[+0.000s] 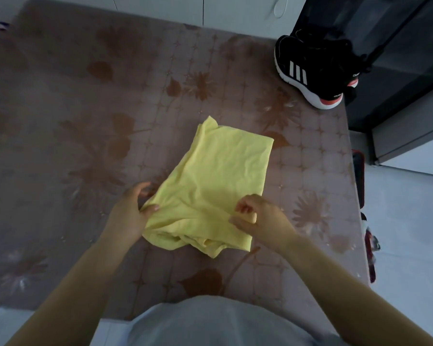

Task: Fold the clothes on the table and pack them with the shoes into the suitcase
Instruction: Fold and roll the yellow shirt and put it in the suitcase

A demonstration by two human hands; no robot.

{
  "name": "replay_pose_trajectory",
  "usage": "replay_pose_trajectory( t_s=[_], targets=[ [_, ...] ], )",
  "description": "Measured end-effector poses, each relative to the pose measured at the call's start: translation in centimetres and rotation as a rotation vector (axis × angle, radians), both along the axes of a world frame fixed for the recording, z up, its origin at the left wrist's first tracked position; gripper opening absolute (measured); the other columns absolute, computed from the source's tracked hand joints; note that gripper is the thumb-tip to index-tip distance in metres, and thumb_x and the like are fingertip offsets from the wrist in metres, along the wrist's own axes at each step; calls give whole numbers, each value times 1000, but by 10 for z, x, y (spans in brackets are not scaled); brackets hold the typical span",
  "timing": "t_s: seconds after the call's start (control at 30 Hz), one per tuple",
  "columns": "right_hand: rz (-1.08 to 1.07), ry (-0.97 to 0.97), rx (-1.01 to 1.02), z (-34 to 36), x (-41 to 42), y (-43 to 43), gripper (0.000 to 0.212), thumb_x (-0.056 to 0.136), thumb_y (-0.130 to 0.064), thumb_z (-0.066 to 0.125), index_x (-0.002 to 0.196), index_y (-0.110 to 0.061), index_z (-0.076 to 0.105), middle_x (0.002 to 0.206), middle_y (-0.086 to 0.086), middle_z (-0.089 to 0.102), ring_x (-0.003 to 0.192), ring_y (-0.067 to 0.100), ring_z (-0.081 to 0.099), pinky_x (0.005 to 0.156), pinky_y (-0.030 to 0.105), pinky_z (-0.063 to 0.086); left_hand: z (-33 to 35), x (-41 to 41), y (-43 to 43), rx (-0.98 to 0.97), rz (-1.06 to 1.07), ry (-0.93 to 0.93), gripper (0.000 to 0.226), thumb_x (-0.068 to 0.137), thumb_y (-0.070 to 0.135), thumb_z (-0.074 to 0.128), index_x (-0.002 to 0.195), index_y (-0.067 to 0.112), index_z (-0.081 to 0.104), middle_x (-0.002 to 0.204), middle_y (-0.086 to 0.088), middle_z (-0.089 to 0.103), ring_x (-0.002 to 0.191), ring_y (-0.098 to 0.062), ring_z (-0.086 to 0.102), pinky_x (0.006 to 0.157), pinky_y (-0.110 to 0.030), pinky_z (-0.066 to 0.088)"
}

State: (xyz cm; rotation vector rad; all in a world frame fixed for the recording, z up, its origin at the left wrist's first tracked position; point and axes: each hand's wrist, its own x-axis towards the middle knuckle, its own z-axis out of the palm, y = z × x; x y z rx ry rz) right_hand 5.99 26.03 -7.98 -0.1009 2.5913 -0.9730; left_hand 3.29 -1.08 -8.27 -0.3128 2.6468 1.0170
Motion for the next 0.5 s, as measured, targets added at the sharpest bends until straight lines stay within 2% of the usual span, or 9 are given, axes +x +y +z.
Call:
replay_pose_trajectory(
  t_s=[0.07, 0.17, 0.27, 0.33, 0.43, 0.5],
  targets=[
    [82, -40, 62, -12, 32, 1, 41, 75, -41, 73, 107, -20, 59, 104, -8, 57, 97, 9, 50, 84, 23, 43, 2, -1, -1, -2, -41, 13, 48, 82, 12, 67, 127, 13, 52, 120, -4, 60, 111, -24, 55, 83, -27, 34],
    [82, 28, 135, -24, 49, -3, 38, 79, -21, 68, 114, -14, 55, 112, 0, 58, 105, 21, 51, 86, 26, 41, 6, -4, -7, 17, -100, -13, 43, 82, 13, 67, 124, 16, 55, 110, -1, 61, 105, -22, 56, 82, -28, 35],
    [-6, 286, 99, -21, 54, -5, 28, 71, -9, 61, 99, -13, 58, 96, 6, 59, 85, 27, 59, 68, 28, 45, 13, -6, -14, 5, -135, 19, 43, 82, 15, 67, 123, 20, 55, 103, 3, 57, 89, -22, 57, 77, -29, 36],
    [-58, 438, 55, -18, 58, -2, 23, 70, -10, 60, 92, -15, 55, 90, 6, 55, 79, 23, 58, 65, 25, 47, 16, -5, -19, -18, -163, 45, 44, 81, 14, 68, 124, 20, 55, 103, 1, 58, 85, -22, 56, 76, -29, 36],
    [-90, 485, 13, -19, 70, 0, 10, 82, -22, 54, 90, -19, 49, 88, 1, 52, 72, 13, 54, 61, 22, 47, 15, -4, -18, -152, -265, 27, 51, 81, 12, 68, 129, 18, 51, 119, -5, 56, 102, -27, 55, 83, -32, 40],
    [-98, 442, 11, -23, 79, 1, 10, 85, -29, 52, 90, -21, 51, 89, -4, 52, 67, 10, 52, 57, 23, 47, 12, -3, -9, -323, -413, 24, 58, 83, 13, 65, 136, 22, 43, 134, -3, 44, 120, -26, 44, 96, -37, 39]
  ],
)
